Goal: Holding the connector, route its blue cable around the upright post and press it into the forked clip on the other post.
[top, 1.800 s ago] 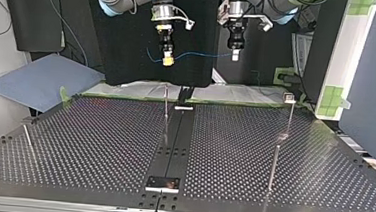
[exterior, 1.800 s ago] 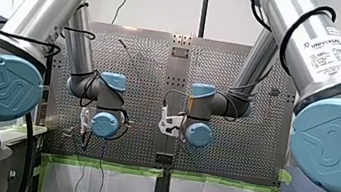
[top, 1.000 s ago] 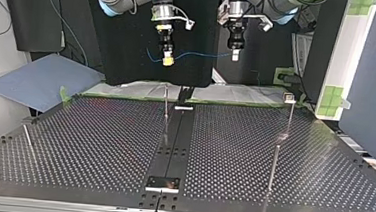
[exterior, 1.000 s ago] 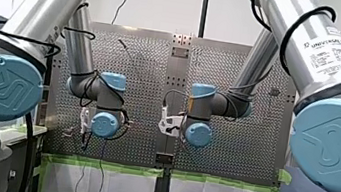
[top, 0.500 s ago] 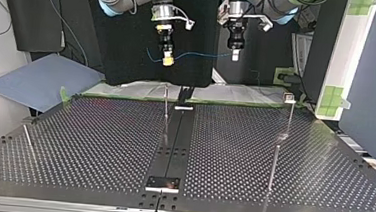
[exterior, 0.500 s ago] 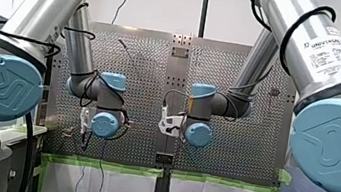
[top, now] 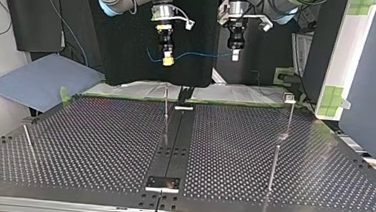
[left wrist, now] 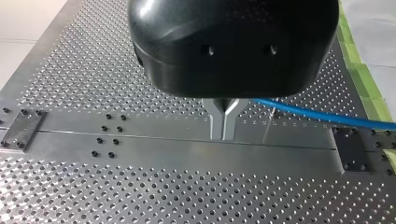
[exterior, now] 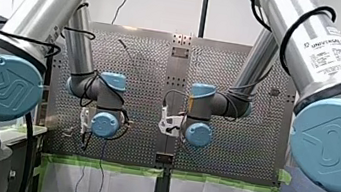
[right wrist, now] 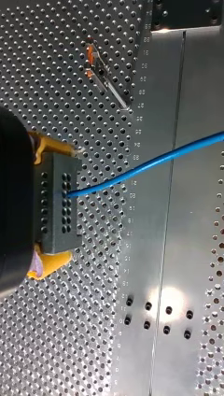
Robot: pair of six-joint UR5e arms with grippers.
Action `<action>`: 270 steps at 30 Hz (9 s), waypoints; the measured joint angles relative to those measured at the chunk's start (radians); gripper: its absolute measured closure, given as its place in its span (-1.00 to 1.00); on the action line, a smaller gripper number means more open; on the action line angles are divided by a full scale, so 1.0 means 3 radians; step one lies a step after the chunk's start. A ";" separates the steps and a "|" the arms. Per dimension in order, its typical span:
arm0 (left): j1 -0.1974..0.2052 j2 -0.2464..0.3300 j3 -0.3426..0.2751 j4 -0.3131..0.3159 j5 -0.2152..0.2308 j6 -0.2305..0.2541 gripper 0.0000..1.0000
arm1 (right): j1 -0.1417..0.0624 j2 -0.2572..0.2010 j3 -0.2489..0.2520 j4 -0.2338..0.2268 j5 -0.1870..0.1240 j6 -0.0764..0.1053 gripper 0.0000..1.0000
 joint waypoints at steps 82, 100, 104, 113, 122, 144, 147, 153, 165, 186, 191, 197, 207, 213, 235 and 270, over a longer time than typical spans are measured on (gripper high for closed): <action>0.0000 0.0000 0.0000 0.0000 0.0000 0.0000 1.00 | 0.0000 0.0000 0.0000 0.0000 0.0000 0.0000 1.00; 0.0000 0.0000 0.0000 0.0000 0.0000 0.0000 1.00 | 0.0000 0.0000 0.0000 0.0000 0.0000 0.0000 1.00; 0.0000 0.0000 0.0000 0.0000 0.0000 0.0000 1.00 | 0.0000 0.0000 0.0000 0.0000 0.0000 0.0000 1.00; 0.0000 0.0000 0.0000 0.0000 0.0000 0.0000 1.00 | 0.0000 0.0000 0.0000 0.0000 0.0000 0.0000 1.00; 0.0000 0.0002 0.0000 -0.0002 -0.0003 0.0002 1.00 | 0.0000 0.0000 0.0000 0.0000 -0.0001 0.0000 1.00; 0.0000 0.0005 0.0000 -0.0005 -0.0005 0.0005 1.00 | 0.0153 0.0437 -0.0056 0.0005 0.0036 -0.0010 1.00; 0.0010 -0.0005 -0.0011 0.0005 0.0005 0.0016 0.90 | 0.0153 0.0439 -0.0056 0.0005 0.0036 -0.0010 1.00; 0.0149 -0.0144 -0.0149 0.0110 0.0134 0.0154 0.90 | 0.0153 0.0440 -0.0056 0.0005 0.0036 -0.0010 1.00; 0.0354 -0.0426 -0.0330 0.0133 0.0179 0.0486 0.90 | 0.0153 0.0440 -0.0056 0.0005 0.0036 -0.0010 1.00; 0.0335 -0.0303 -0.0034 0.0009 0.0246 0.0440 0.90 | -0.0064 0.0283 -0.0348 0.0298 0.0328 0.0282 1.00; 0.0364 -0.0135 0.0080 -0.0158 0.0204 0.0270 0.90 | -0.0084 0.0104 -0.0526 0.0477 0.0505 0.0461 1.00; 0.0394 0.0046 0.0136 -0.0339 0.0139 0.0089 0.90 | -0.0090 -0.0087 -0.0639 0.0668 0.0532 0.0653 1.00; 0.0428 0.0332 0.0334 -0.0626 -0.0072 -0.0197 0.90 | -0.0092 -0.0351 -0.0877 0.0933 0.0313 0.0846 1.00; 0.0455 0.0513 0.0475 -0.0807 -0.0155 -0.0363 0.90 | -0.0094 -0.0528 -0.1053 0.1109 0.0167 0.0817 1.00; 0.0552 0.1166 0.1048 -0.1461 -0.0297 -0.0607 0.90 | -0.0143 -0.0575 -0.1584 0.1790 -0.0384 0.0772 1.00; 0.1097 0.1967 0.1823 -0.2476 0.0045 -0.0824 0.90 | -0.0069 -0.0441 -0.2591 0.2250 -0.0776 0.0711 1.00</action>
